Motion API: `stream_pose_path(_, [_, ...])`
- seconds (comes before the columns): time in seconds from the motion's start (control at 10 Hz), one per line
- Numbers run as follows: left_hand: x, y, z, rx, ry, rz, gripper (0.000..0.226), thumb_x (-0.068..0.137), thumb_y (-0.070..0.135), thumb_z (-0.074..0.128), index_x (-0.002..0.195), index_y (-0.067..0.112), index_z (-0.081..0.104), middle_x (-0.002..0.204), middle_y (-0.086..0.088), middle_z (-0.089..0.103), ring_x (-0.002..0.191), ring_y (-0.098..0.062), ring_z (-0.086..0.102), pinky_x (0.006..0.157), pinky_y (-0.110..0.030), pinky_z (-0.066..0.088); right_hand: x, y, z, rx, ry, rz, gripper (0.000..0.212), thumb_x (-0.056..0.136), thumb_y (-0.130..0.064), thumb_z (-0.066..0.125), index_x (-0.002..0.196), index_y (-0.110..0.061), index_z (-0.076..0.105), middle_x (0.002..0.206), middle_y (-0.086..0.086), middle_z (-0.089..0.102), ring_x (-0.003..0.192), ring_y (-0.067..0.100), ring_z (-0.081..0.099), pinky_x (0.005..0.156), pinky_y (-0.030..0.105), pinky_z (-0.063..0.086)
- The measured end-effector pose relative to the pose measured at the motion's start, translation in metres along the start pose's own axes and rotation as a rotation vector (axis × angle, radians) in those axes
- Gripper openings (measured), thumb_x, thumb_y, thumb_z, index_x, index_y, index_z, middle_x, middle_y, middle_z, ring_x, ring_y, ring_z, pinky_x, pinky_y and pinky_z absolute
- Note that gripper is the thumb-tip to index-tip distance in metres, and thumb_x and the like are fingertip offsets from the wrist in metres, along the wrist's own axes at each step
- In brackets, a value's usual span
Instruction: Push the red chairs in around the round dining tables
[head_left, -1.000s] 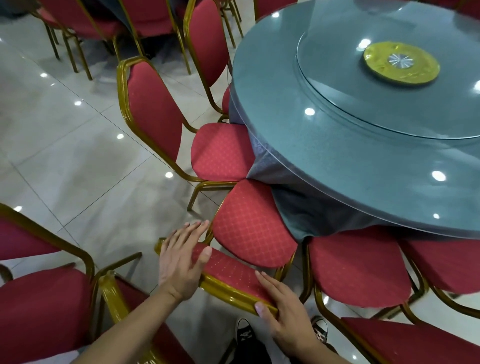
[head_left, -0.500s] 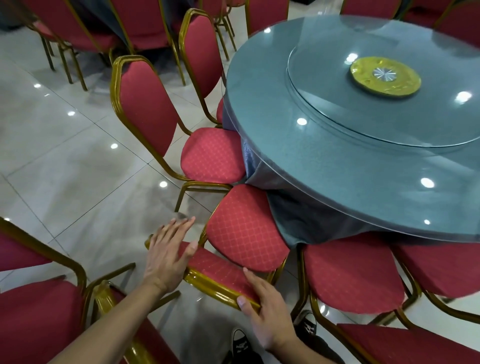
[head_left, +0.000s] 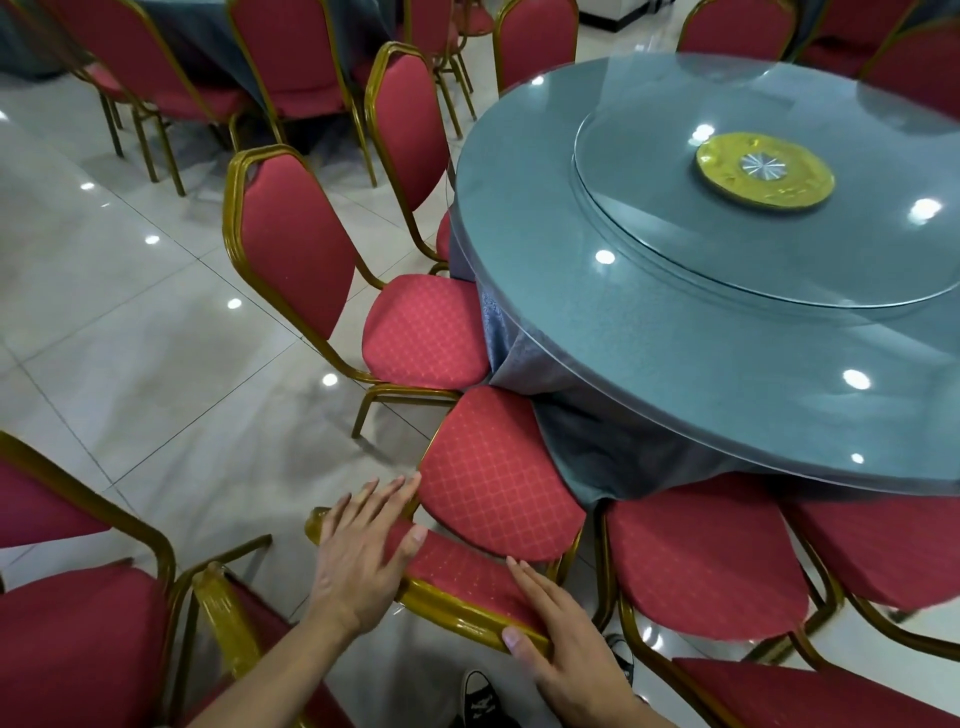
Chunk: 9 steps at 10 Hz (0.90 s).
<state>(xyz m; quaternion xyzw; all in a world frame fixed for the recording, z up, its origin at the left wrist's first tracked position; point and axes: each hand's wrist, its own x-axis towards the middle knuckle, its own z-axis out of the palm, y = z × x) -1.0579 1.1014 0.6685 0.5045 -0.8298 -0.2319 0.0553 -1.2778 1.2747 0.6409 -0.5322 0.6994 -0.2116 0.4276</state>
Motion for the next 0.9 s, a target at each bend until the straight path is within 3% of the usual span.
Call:
stream_pose_path(0.2, [-0.001,0.003,0.000,-0.032,0.034,-0.014,0.086,0.085,0.084,-0.007,0.155,0.046,0.025,0.161,0.011,0.032,0.151,-0.007,0.014,0.124,-0.038,-0.002,-0.004,-0.002,-0.002,-0.019,0.004,0.000,0.073,0.086,-0.087,0.035,0.153,-0.063,0.015,0.157,-0.033,0.024,0.138,-0.021,0.020,0.108,0.009,0.021])
stream_pose_path(0.3, [0.000,0.001,-0.001,-0.041,0.028,-0.032,0.081,0.085,0.085,-0.005,0.153,0.050,0.023,0.162,0.011,0.032,0.148,-0.002,0.011,0.122,-0.034,-0.004,-0.003,-0.003,0.000,-0.025,-0.004,-0.001,0.071,0.090,-0.083,0.036,0.154,-0.061,0.017,0.159,-0.030,0.026,0.139,-0.018,0.022,0.112,0.013,0.022])
stream_pose_path(0.5, [0.006,-0.003,-0.007,-0.001,-0.044,-0.062,0.081,0.082,0.086,-0.004,0.153,0.052,0.018,0.164,0.007,0.027,0.154,-0.015,0.012,0.122,-0.039,-0.008,-0.001,-0.009,-0.001,-0.063,0.003,-0.008,0.074,0.091,-0.083,0.030,0.157,-0.056,0.010,0.162,-0.023,0.024,0.144,-0.008,0.020,0.122,0.030,0.018])
stream_pose_path(0.7, [0.004,0.001,-0.016,0.140,-0.053,-0.015,0.093,0.077,0.087,-0.015,0.156,0.047,0.014,0.166,0.005,0.023,0.155,-0.017,0.009,0.124,-0.045,-0.008,0.001,-0.014,-0.016,-0.405,0.139,-0.107,0.071,0.096,-0.076,0.003,0.160,-0.045,-0.006,0.170,-0.016,0.008,0.154,-0.001,-0.003,0.127,0.040,-0.001])
stream_pose_path(0.8, [0.001,0.008,-0.025,0.181,-0.051,-0.002,0.092,0.076,0.086,-0.016,0.156,0.048,0.010,0.167,0.007,0.020,0.156,-0.016,0.006,0.125,-0.044,-0.007,0.010,-0.025,-0.034,-0.492,0.287,-0.123,0.072,0.098,-0.073,0.000,0.162,-0.039,-0.005,0.170,-0.012,0.005,0.156,0.004,-0.007,0.127,0.042,-0.002])
stream_pose_path(0.9, [0.000,0.014,-0.025,0.165,-0.052,-0.010,0.094,0.076,0.086,-0.017,0.157,0.046,0.012,0.167,0.007,0.020,0.156,-0.016,0.005,0.125,-0.044,-0.007,0.013,-0.028,-0.044,-0.508,0.320,-0.095,0.072,0.099,-0.073,0.002,0.162,-0.039,-0.003,0.170,-0.011,0.006,0.156,0.006,-0.006,0.127,0.042,-0.001])
